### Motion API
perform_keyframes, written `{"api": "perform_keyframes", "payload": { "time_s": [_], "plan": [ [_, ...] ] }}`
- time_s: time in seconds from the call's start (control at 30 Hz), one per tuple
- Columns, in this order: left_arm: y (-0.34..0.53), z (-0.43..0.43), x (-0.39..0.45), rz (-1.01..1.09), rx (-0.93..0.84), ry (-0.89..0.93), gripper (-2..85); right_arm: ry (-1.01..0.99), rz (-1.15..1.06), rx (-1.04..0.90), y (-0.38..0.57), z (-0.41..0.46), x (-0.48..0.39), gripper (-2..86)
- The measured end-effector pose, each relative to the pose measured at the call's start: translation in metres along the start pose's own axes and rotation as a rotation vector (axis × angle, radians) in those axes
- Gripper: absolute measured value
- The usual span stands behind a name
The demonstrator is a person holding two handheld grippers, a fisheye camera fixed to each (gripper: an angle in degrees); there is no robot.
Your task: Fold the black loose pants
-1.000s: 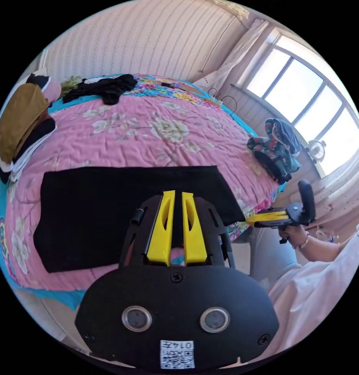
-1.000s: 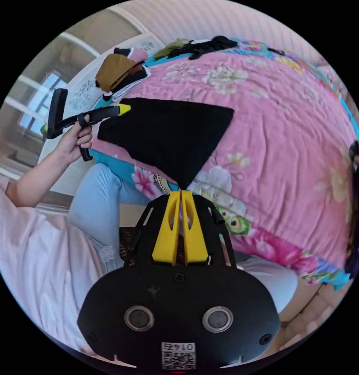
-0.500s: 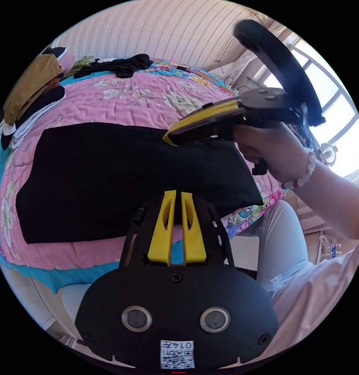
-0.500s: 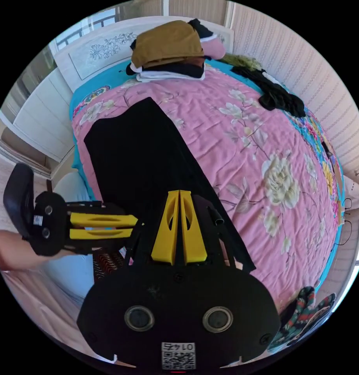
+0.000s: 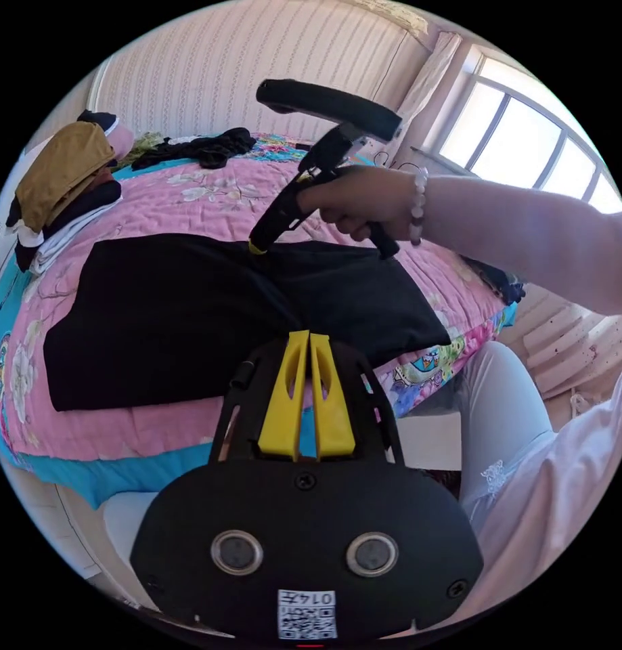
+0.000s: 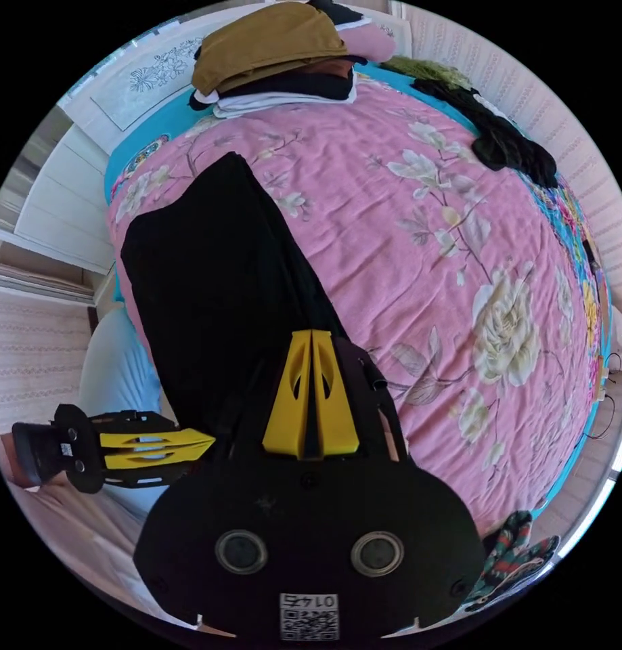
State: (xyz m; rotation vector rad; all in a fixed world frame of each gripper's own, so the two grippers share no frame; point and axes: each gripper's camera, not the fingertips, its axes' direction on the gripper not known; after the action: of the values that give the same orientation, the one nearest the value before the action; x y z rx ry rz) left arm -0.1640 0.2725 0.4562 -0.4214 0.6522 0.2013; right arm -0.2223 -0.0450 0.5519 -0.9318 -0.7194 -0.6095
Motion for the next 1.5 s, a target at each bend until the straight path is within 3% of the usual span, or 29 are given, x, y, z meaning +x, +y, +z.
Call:
{"api": "perform_keyframes", "payload": {
  "time_s": [0.2, 0.37, 0.53, 0.73, 0.87, 0.97, 1.3, 1.5],
  "plan": [
    [0.016, -0.001, -0.009, -0.015, -0.003, 0.070, -0.8, -0.057, 0.042, 0.036, 0.004, 0.008, 0.009, -0.7],
    [0.022, -0.028, 0.013, 0.169, 0.041, 0.175, 1.7, -0.261, 0.221, 0.276, 0.070, -0.021, 0.040, -0.8],
    [0.026, -0.042, 0.049, 0.321, 0.136, 0.199, 7.6, -0.159, 0.377, 0.401, 0.172, -0.042, 0.058, -0.6],
    [0.018, -0.024, 0.091, 0.430, 0.050, 0.257, 10.2, -0.203, 0.610, 0.424, 0.250, -0.038, 0.097, 3.0],
    [0.015, -0.008, 0.118, 0.514, -0.027, 0.176, 11.3, -0.273, 0.694, 0.403, 0.249, -0.019, 0.115, 10.7],
    [0.017, 0.005, 0.126, 0.555, -0.132, 0.098, 11.0, -0.323, 0.749, 0.369, 0.244, -0.003, 0.126, 10.7],
    [0.019, -0.034, 0.104, 0.523, -0.129, 0.096, -0.5, -0.499, 0.687, 0.421, 0.250, -0.006, 0.149, 1.9],
    [0.019, -0.101, 0.070, 0.405, 0.056, 0.170, -0.9, -0.572, 0.610, 0.488, 0.235, -0.036, 0.149, 1.1]
  ]
}}
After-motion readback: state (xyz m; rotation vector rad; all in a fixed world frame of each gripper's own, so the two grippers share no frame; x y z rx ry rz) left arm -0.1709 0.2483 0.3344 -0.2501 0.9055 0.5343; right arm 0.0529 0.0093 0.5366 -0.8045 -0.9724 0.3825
